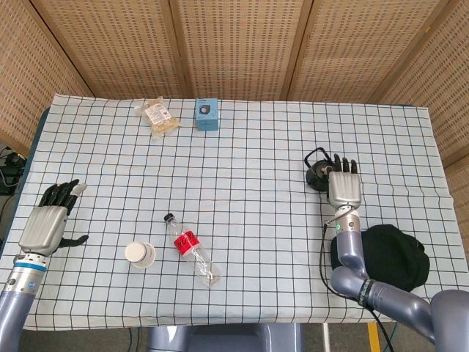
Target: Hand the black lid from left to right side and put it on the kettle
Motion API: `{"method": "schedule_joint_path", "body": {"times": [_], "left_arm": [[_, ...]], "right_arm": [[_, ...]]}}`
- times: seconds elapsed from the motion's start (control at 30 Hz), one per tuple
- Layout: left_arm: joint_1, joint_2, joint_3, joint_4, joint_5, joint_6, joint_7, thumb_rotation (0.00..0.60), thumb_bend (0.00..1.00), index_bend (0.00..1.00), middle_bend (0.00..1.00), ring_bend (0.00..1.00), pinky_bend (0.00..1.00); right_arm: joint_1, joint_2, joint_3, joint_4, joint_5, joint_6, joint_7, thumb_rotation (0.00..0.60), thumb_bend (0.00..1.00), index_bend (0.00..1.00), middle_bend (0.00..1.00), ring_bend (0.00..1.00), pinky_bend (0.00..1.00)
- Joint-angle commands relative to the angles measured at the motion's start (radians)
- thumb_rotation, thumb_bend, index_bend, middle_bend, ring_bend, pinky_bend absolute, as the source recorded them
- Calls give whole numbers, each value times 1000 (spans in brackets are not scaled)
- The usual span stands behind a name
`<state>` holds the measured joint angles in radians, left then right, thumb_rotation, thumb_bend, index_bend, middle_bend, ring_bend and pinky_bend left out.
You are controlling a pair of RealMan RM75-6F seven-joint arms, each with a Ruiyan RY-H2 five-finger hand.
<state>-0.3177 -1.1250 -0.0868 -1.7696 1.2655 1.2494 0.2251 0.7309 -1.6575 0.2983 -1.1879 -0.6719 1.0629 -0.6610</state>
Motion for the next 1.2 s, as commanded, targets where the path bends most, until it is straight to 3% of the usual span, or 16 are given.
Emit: {"method": "schedule_joint_path", "body": {"times": [0.03,0.27,0.5,0.6,0.63,0.73,0.83,1.03,1.2], "left_arm": [[3,2,0,-2,6,6,-6,600,74,20,0,0,0],[4,4,-1,1,7,5,-13,600,74,20,0,0,0],[3,3,-5,6,0,2,-17,600,74,20,0,0,0],[3,2,-8,10,-5,3,-18,600,74,19,0,0,0],[3,2,-9,11,-7,4,-18,600,74,14,0,0,0],[11,-7,-7,17,9,27,-17,600,76,0,0,0,0],[23,-17,-2,34,27,51,-22,600,76,0,0,0,0],[50,-54,1,100,81,121,-53,600,65,0,0,0,0],[84,-87,14,178,113,174,-76,600,36,0,0,0,0]], "right_arm": [[2,-7,0,9,6,-13,4,600,751,339,0,0,0],[2,-8,-2,1,-24,9,11,600,745,341,0,0,0],[-16,33,0,-81,-92,75,35,600,713,291,0,0,0],[-39,65,-11,-138,-158,123,67,600,593,263,0,0,0],[-50,77,-18,-157,-183,139,81,600,509,252,0,0,0],[-131,131,-74,-237,-355,222,256,600,315,211,0,0,0],[-191,162,-130,-235,-477,268,390,600,212,155,0,0,0],[-287,194,-211,-204,-636,361,563,600,158,72,0,0,0],[-366,219,-263,-173,-722,443,630,600,151,40,0,0,0]]}}
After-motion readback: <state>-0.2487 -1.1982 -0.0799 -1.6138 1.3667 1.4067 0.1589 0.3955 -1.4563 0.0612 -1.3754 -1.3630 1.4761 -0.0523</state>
